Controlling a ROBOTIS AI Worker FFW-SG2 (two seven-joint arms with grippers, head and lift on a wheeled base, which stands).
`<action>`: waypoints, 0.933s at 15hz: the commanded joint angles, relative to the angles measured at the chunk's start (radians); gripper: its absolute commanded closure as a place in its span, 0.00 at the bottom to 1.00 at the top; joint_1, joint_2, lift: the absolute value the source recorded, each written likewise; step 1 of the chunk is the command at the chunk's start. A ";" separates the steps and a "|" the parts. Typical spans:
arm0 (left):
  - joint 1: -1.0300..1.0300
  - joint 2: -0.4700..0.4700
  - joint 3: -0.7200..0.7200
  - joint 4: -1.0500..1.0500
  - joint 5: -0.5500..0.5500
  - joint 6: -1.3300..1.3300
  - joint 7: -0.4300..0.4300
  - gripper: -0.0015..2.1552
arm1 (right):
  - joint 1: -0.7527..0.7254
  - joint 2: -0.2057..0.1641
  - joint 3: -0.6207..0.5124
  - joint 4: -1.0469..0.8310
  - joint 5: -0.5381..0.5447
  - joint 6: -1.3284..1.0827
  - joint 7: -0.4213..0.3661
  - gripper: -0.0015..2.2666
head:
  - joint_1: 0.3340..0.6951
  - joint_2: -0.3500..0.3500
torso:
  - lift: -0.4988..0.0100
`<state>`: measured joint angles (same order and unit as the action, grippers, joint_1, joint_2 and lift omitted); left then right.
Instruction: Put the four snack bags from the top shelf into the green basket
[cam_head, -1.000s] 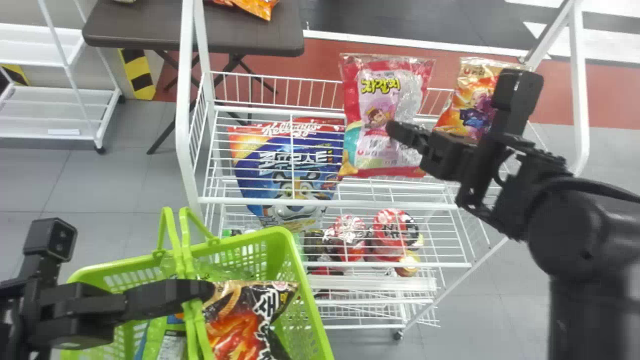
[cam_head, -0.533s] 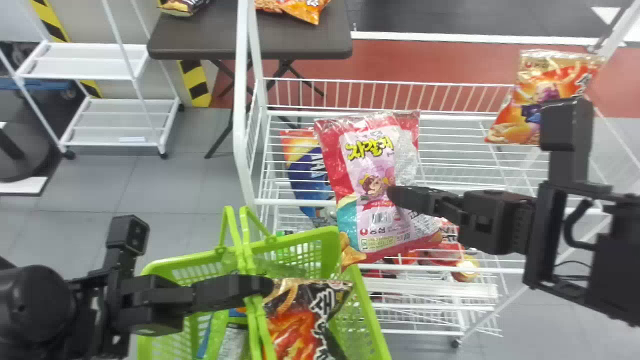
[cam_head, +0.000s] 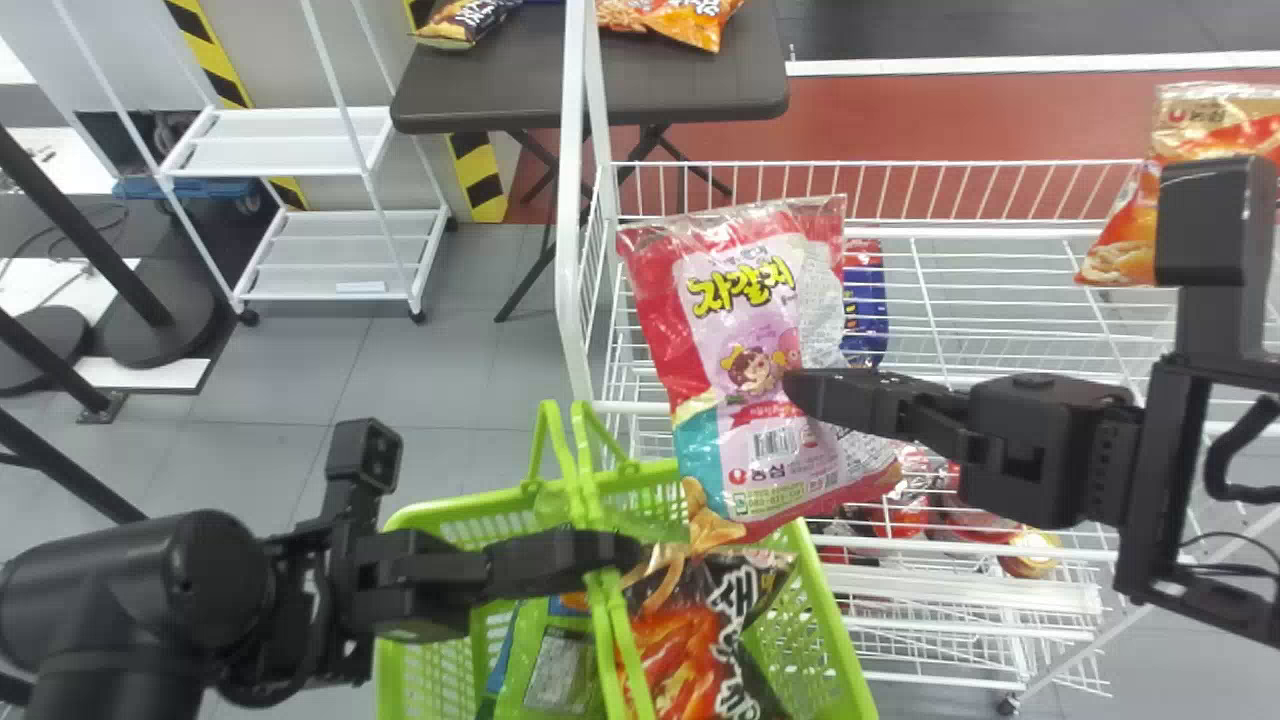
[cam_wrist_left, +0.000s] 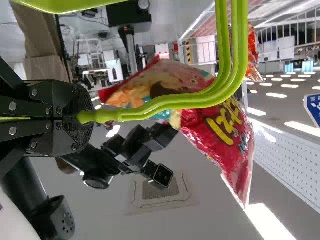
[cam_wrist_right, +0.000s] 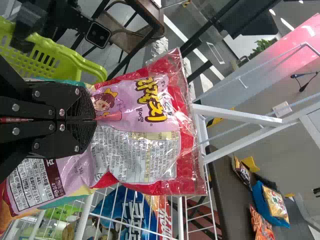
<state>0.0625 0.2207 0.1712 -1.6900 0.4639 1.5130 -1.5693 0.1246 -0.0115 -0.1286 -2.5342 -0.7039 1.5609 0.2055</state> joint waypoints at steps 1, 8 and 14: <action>-0.050 -0.017 -0.003 0.030 -0.002 -0.001 -0.011 1.00 | 0.004 0.002 0.012 0.008 0.006 0.011 -0.001 0.99 | 1.00 0.65 | 0.98; -0.125 -0.038 -0.004 0.066 -0.001 0.002 -0.011 1.00 | 0.010 0.002 0.075 0.075 0.004 0.011 -0.005 0.99 | 1.00 0.65 | 0.98; -0.125 -0.038 0.005 0.066 0.005 0.005 -0.011 1.00 | -0.026 0.002 0.124 0.184 0.003 0.011 -0.006 0.02 | 1.00 0.73 | 0.98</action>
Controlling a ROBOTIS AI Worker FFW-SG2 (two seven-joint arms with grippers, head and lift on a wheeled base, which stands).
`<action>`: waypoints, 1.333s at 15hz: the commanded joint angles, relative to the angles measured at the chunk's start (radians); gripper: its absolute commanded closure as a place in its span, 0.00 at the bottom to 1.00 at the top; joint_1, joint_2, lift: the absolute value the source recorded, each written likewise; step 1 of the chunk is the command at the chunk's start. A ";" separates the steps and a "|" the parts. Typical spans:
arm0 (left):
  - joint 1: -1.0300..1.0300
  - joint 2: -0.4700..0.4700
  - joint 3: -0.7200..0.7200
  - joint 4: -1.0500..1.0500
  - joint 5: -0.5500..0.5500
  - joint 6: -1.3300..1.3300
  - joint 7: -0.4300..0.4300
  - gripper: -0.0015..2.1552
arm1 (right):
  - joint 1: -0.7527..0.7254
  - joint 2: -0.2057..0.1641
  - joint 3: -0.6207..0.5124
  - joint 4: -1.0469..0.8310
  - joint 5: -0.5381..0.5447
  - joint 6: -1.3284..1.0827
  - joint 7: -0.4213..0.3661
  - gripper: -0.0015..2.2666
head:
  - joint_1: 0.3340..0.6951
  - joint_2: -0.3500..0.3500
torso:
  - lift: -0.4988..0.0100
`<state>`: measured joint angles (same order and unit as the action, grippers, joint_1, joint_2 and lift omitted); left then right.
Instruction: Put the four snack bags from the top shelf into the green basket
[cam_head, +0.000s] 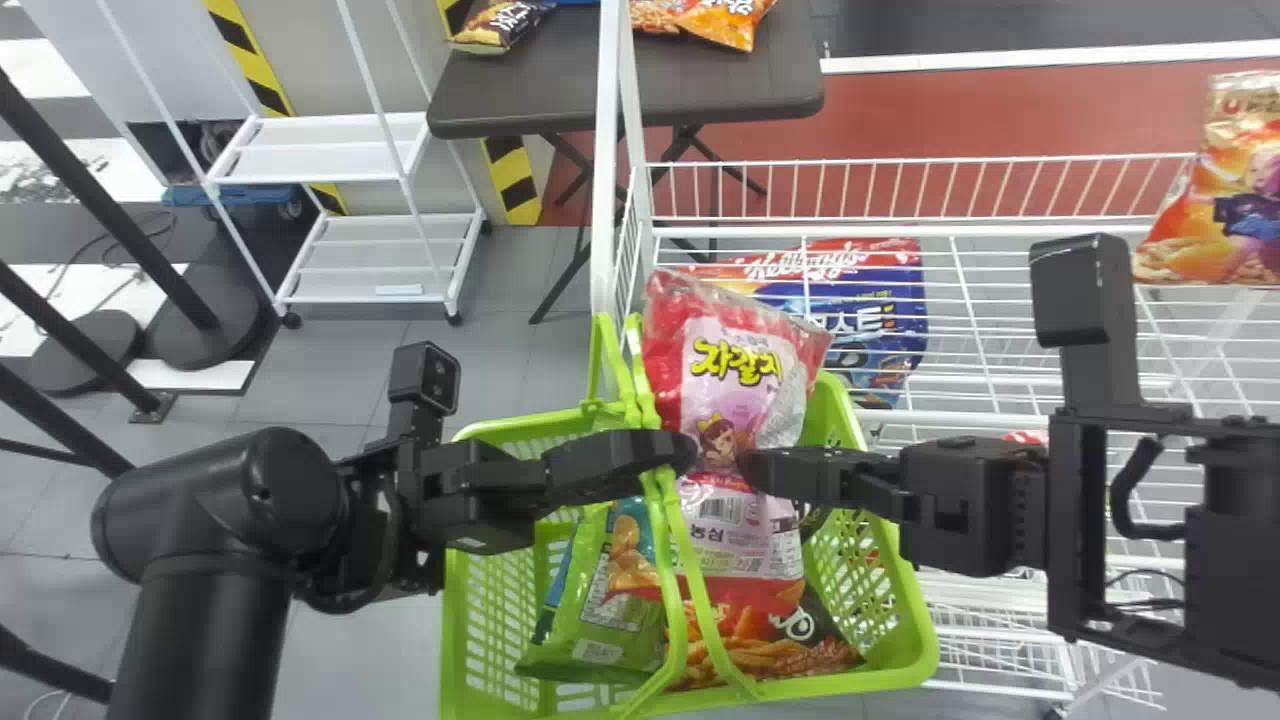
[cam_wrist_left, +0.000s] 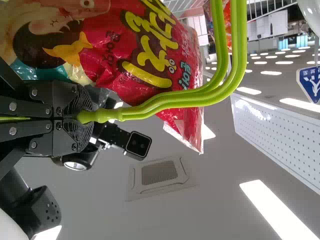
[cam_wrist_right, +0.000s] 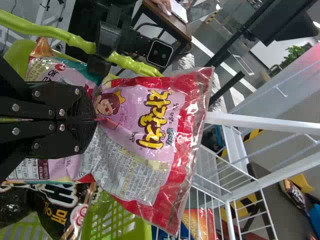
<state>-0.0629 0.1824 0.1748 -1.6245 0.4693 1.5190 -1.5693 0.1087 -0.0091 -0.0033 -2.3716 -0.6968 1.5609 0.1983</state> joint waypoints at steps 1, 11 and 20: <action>0.000 0.000 0.002 0.000 -0.001 -0.001 -0.011 1.00 | -0.010 0.000 -0.011 0.026 -0.020 0.011 0.006 0.00 | 1.00 0.73 | 0.98; 0.026 0.011 0.058 0.034 -0.003 -0.007 -0.011 1.00 | -0.009 -0.005 -0.458 0.020 -0.334 0.011 0.044 0.03 | 1.00 0.61 | 0.98; 0.101 0.015 0.120 0.026 0.003 -0.007 -0.011 1.00 | -0.041 -0.008 -0.402 0.298 0.376 -0.414 0.076 0.03 | 1.00 0.34 | 0.98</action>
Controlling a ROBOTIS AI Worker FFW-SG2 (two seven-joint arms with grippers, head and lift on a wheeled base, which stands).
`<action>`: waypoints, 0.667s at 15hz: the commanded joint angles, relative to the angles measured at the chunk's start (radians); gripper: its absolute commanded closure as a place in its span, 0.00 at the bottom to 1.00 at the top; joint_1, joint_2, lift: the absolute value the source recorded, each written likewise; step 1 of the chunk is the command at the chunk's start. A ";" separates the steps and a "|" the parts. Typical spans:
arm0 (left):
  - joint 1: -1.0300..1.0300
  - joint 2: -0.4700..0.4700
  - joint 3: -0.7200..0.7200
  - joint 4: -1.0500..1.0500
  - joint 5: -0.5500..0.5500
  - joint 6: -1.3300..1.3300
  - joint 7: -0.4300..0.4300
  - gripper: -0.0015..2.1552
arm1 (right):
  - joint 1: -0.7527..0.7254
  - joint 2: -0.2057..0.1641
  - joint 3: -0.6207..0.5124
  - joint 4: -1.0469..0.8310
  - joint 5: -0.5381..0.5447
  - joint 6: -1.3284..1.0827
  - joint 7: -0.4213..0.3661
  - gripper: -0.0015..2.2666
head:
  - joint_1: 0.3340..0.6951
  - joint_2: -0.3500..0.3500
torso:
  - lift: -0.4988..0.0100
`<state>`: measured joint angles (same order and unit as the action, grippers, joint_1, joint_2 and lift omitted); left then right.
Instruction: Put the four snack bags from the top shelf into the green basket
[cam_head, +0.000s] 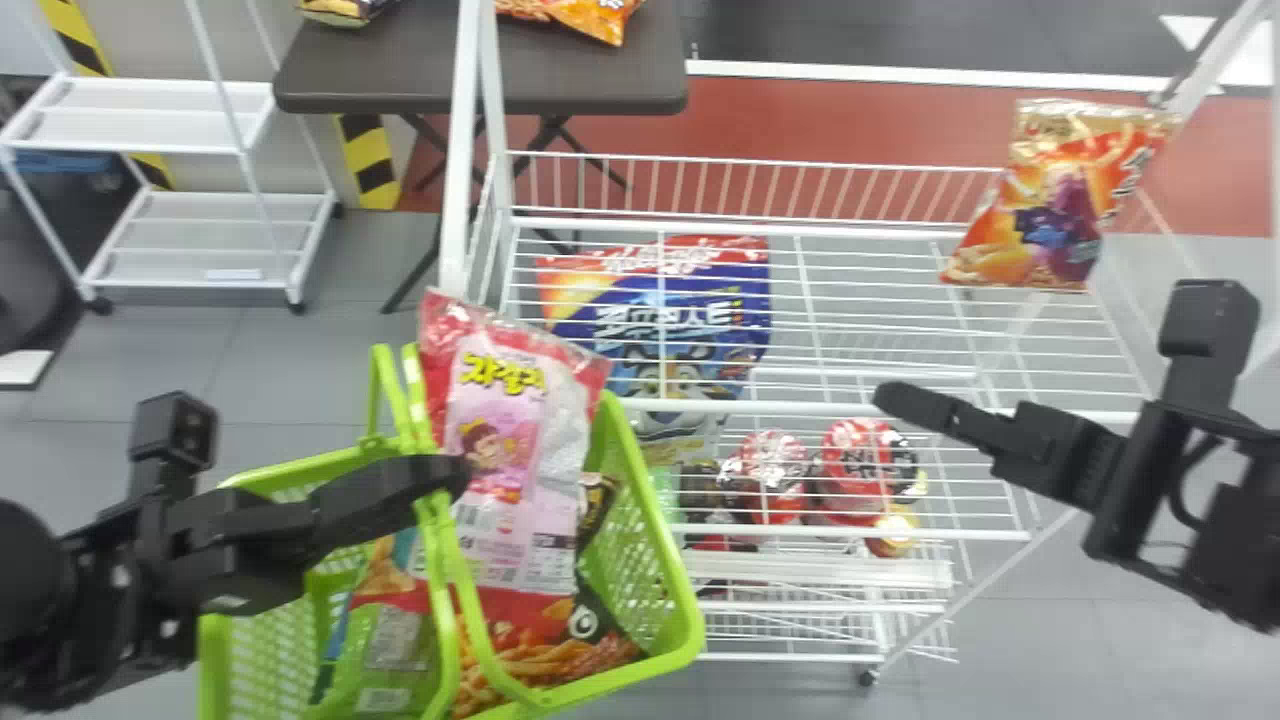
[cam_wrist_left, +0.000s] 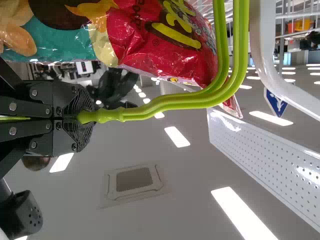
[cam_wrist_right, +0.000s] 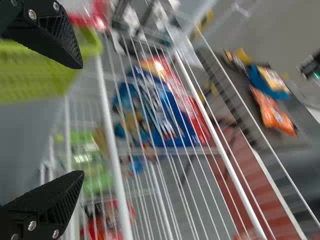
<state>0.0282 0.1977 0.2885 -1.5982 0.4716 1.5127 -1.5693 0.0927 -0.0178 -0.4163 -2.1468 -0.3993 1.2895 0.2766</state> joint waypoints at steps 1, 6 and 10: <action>0.021 0.000 0.014 0.000 0.001 -0.001 -0.011 1.00 | -0.042 -0.002 0.001 0.131 0.074 -0.195 -0.004 0.03 | 1.00 0.30 | 0.98; 0.041 0.000 0.029 -0.002 0.001 -0.001 -0.011 1.00 | -0.173 -0.019 -0.039 0.360 0.158 -0.480 -0.005 0.03 | 1.00 0.18 | 0.98; 0.050 0.000 0.031 0.001 0.001 -0.010 -0.011 1.00 | -0.327 -0.050 -0.039 0.538 0.293 -0.542 -0.027 0.03 | 1.00 0.10 | 0.98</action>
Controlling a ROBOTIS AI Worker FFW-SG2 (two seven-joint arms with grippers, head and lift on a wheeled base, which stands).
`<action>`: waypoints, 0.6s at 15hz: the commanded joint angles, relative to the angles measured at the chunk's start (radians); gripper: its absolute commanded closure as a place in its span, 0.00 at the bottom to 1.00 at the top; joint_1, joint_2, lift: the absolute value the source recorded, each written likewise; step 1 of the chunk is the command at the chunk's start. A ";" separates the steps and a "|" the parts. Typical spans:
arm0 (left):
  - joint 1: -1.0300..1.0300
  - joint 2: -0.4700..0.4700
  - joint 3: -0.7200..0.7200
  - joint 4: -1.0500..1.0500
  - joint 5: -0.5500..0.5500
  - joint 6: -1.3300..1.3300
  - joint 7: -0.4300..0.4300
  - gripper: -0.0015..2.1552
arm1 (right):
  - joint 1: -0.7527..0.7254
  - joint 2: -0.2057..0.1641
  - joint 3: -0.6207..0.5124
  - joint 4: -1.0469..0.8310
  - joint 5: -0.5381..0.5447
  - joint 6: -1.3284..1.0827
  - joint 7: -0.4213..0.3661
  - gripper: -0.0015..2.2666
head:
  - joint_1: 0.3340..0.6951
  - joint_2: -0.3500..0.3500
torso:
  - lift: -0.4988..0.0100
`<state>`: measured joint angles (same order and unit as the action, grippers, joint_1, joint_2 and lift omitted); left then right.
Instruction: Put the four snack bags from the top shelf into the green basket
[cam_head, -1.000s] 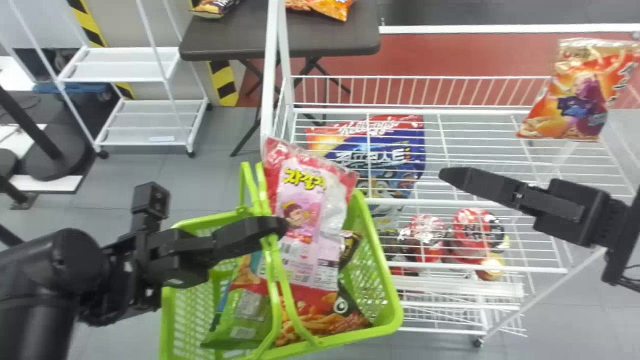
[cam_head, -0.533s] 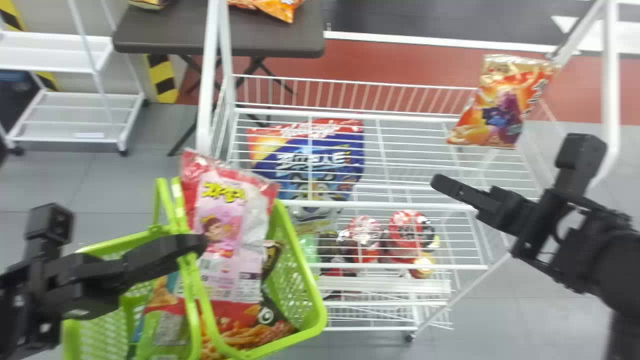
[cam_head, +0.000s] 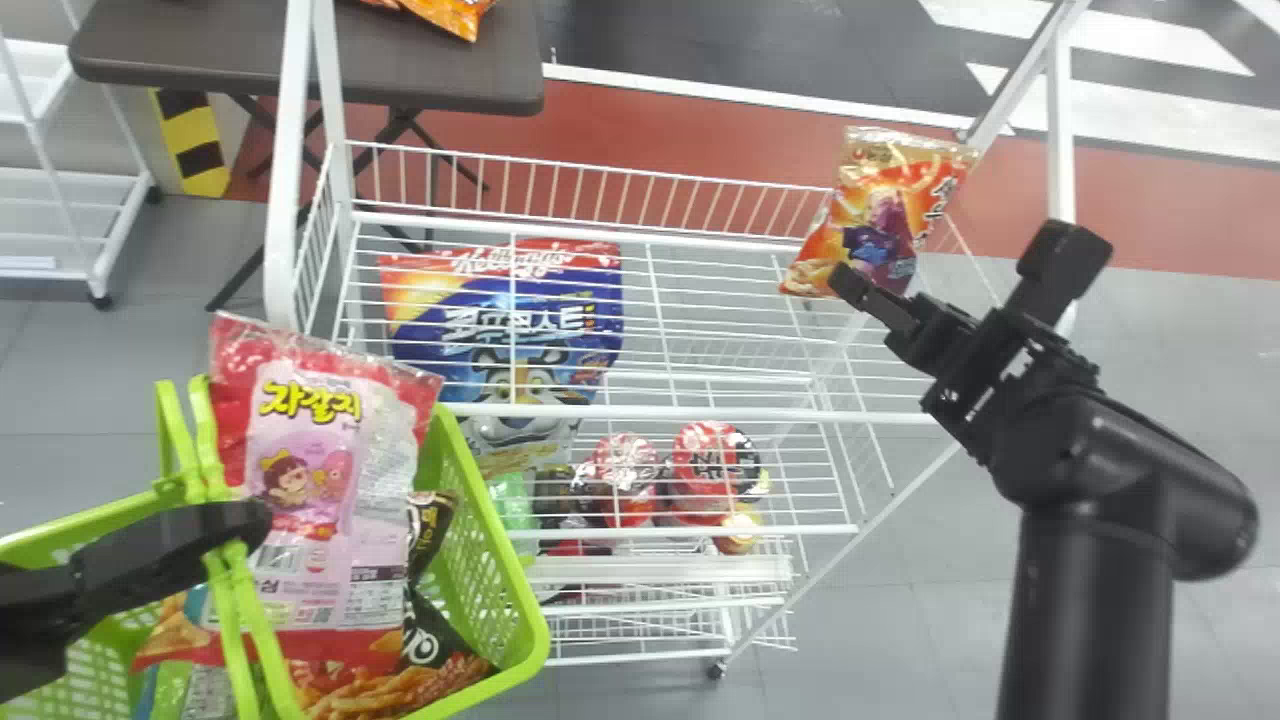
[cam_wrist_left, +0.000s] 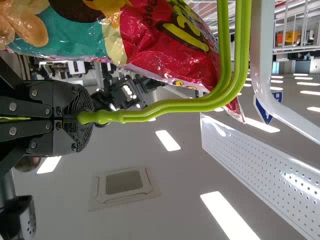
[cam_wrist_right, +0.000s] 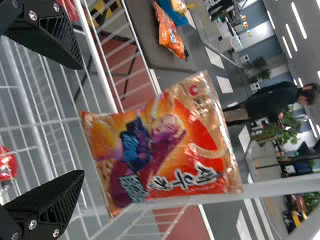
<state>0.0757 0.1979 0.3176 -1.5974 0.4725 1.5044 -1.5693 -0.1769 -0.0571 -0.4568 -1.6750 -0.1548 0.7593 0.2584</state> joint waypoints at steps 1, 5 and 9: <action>0.006 0.000 0.001 0.001 0.000 -0.002 -0.011 1.00 | -0.093 -0.015 0.001 0.115 0.081 -0.027 -0.013 0.03 | 1.00 0.09 | 0.98; 0.013 -0.002 0.011 0.004 0.002 -0.017 -0.011 1.00 | -0.240 -0.020 0.024 0.342 0.233 -0.168 -0.042 0.03 | 1.00 0.06 | 0.98; 0.027 -0.003 0.024 0.005 0.002 -0.023 -0.011 1.00 | -0.331 -0.038 0.038 0.497 0.320 -0.202 -0.094 0.21 | 1.00 0.06 | 0.98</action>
<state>0.0989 0.1949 0.3375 -1.5933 0.4736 1.4856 -1.5693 -0.4870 -0.0858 -0.4260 -1.2164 0.1495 0.5589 0.1640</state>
